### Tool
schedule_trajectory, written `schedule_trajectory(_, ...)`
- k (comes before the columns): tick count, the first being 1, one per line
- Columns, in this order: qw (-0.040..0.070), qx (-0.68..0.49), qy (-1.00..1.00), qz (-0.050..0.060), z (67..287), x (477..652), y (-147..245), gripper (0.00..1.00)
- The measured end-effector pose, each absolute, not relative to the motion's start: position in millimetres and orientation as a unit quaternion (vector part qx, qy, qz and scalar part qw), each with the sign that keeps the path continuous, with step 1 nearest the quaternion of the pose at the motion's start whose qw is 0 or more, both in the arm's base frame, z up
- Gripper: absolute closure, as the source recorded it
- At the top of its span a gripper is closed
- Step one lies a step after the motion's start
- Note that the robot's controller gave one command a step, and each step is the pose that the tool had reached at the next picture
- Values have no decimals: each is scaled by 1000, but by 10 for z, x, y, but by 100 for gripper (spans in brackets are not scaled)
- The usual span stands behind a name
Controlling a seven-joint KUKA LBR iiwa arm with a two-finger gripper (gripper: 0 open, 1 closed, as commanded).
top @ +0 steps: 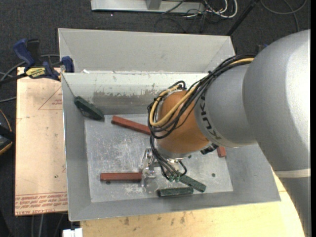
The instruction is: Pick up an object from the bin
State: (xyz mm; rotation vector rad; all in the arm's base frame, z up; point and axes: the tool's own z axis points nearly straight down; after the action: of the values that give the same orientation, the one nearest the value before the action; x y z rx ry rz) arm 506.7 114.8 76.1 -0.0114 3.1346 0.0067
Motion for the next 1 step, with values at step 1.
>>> schedule_trajectory(1,4,-3,1000,2,761,5067,1148,100)
